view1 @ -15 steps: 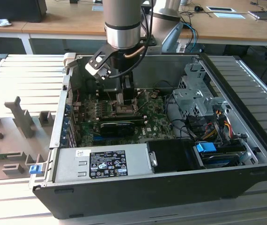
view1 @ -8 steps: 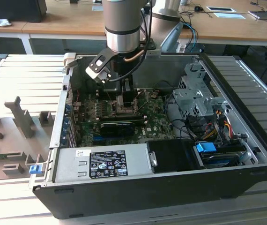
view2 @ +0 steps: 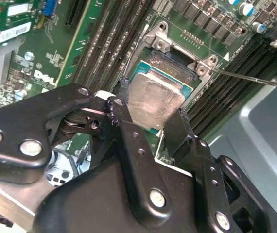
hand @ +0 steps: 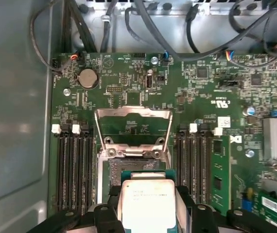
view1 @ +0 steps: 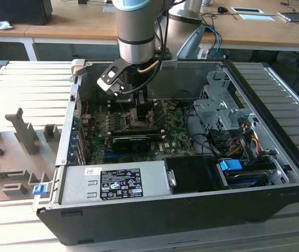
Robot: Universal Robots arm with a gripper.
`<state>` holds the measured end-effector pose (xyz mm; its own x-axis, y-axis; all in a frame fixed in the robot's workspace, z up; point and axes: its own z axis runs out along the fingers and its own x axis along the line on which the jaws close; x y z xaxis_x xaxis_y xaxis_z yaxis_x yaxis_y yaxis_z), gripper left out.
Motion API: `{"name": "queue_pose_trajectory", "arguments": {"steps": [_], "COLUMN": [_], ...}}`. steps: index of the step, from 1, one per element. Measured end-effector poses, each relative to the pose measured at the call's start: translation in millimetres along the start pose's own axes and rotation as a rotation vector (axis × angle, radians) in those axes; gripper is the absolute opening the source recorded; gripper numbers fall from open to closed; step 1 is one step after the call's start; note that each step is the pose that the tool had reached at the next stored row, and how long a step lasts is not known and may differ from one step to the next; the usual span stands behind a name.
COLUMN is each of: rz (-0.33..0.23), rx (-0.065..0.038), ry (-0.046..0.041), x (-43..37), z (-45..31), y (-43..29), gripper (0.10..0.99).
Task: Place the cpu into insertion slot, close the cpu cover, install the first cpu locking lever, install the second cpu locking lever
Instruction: 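Place the cpu into insertion slot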
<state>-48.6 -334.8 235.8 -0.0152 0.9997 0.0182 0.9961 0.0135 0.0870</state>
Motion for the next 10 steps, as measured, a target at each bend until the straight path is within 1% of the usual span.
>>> {"name": "queue_pose_trajectory", "arguments": {"steps": [5, 8, 10], "rz": [0.0, 0.001, 0.016], "rx": [0.0, 0.0, 0.0], "ry": [-0.0001, 0.0, -0.0014], "x": [0.8, 3.7, 4.9], "z": [8.5, 13.3, 16.9], "y": [-1.3, -1.6, -1.9], "gripper": [0.529, 0.529, 0.529]}}
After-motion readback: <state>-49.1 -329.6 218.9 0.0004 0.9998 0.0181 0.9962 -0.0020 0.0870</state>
